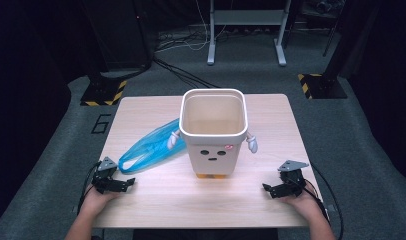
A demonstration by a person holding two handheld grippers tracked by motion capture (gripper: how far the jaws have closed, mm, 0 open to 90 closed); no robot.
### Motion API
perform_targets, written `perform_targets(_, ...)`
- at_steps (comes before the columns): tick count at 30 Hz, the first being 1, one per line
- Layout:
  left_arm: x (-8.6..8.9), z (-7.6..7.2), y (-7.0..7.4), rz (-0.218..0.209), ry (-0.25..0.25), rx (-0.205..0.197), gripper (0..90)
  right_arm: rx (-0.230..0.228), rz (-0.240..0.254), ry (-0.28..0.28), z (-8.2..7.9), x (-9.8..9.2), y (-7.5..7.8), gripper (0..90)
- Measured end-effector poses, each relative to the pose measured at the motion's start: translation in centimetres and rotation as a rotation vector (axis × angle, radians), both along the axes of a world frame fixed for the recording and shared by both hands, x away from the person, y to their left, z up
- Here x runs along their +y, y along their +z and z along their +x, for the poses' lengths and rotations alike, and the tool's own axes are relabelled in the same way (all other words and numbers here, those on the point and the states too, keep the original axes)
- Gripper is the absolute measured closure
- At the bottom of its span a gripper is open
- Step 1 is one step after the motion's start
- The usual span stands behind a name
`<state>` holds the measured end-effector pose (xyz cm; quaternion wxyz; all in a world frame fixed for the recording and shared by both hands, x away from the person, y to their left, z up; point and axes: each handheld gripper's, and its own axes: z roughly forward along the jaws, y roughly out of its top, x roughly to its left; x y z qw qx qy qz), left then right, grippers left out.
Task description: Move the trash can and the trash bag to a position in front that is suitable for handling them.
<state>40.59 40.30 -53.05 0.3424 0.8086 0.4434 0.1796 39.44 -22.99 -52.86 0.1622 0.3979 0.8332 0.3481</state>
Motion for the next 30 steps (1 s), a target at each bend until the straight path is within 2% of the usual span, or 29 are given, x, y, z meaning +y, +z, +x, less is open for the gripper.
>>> perform_targets(6, 0.3, -0.3, 0.1, -0.001, -0.005, -0.006, 3.8, -0.004, 0.0, -0.005, -0.1, 0.0, 0.0, 0.6)
perform_targets(10, 0.8, -0.5, 0.5, -0.009, 0.01, 0.005, 16.1, -0.007, 0.006, -0.011, -0.2, 0.0, 0.0, 2.5)
perform_targets(15, 1.0, -0.8, 0.8, -0.004, 0.017, 0.021, 17.0, -0.007, 0.007, -0.012, -0.2, 0.0, 0.0, 2.6)
perform_targets(18, 0.9, -1.2, 1.7, -0.043, 0.019, -0.008, 17.0, -0.007, 0.007, -0.014, -0.2, 0.0, 0.0, 2.7)
perform_targets(23, 0.9, -1.1, 3.5, -0.046, 0.014, -0.05, 17.0, -0.007, 0.007, -0.014, -0.2, 0.0, 0.0, 2.7)
perform_targets(27, 0.6, -0.3, 4.4, -0.053, -0.016, -0.05, 19.4, -0.007, 0.007, -0.014, -0.2, 0.0, 0.0, 2.6)
perform_targets(30, 0.2, 0.5, 4.7, -0.037, -0.038, -0.048, 21.4, -0.007, 0.007, -0.014, -0.2, 0.0, 0.0, 2.6)
